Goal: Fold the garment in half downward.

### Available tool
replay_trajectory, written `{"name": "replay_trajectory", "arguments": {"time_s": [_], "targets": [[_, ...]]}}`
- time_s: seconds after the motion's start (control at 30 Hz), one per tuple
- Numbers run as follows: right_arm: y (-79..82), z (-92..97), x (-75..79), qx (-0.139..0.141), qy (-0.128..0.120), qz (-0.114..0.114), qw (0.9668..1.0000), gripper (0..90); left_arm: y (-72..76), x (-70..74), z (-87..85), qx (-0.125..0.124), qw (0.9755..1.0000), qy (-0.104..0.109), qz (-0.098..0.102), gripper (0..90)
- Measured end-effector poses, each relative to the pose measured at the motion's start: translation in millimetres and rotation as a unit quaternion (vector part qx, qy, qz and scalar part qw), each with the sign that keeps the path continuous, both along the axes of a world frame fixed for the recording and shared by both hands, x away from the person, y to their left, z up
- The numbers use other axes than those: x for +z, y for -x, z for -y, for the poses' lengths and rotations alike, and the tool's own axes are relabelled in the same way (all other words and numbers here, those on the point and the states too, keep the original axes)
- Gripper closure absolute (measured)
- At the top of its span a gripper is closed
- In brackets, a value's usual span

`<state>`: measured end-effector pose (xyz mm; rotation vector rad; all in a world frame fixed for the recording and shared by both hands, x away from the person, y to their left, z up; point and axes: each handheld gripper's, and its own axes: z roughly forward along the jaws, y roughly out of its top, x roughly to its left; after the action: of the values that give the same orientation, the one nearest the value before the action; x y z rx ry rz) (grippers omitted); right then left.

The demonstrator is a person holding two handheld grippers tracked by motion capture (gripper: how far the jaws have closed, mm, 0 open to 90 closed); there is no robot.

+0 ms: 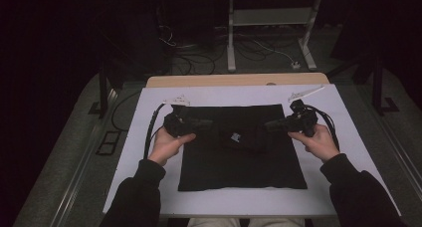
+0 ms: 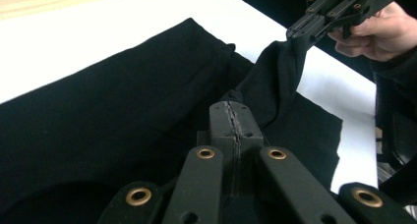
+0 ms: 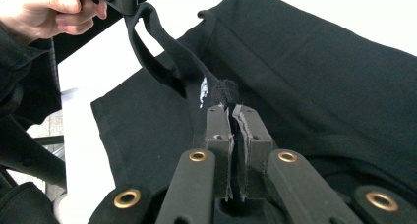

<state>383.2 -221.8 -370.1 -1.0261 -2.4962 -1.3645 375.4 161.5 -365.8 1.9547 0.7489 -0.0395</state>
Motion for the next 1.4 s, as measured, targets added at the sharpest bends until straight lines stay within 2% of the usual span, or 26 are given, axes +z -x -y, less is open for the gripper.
{"name": "replay_trajectory", "arguments": {"time_s": [0.23,0.53,0.9,0.97,1.17,1.23,1.4], "targets": [[5.9,-0.7,-5.5,0.005,0.002,-0.004,1.0000,83.9,11.0,-7.7,-2.5,-0.005,1.0000,0.004,-0.005,89.0],[15.7,-1.2,-14.1,0.013,0.000,-0.013,0.9998,83.9,18.0,-14.3,-3.3,-0.010,0.9999,0.008,-0.011,89.0],[28.1,-4.8,-14.5,0.031,0.002,-0.014,0.9994,83.7,36.6,-20.2,-0.2,-0.022,0.9996,0.009,-0.014,89.0],[30.4,-5.8,-15.4,0.035,0.002,-0.017,0.9993,83.7,40.0,-23.2,-0.9,-0.023,0.9994,0.016,-0.020,89.0],[38.4,-9.8,-23.6,0.051,0.014,-0.028,0.9982,83.7,47.1,-27.6,-3.6,-0.022,0.9993,0.012,-0.028,89.0],[41.1,-10.3,-25.3,0.056,0.011,-0.033,0.9978,83.7,49.6,-30.1,-4.8,-0.022,0.9991,0.014,-0.034,89.0],[47.4,-10.7,-28.1,0.064,0.011,-0.041,0.9971,83.6,58.6,-36.9,-4.6,-0.027,0.9987,0.005,-0.043,89.0]]}}
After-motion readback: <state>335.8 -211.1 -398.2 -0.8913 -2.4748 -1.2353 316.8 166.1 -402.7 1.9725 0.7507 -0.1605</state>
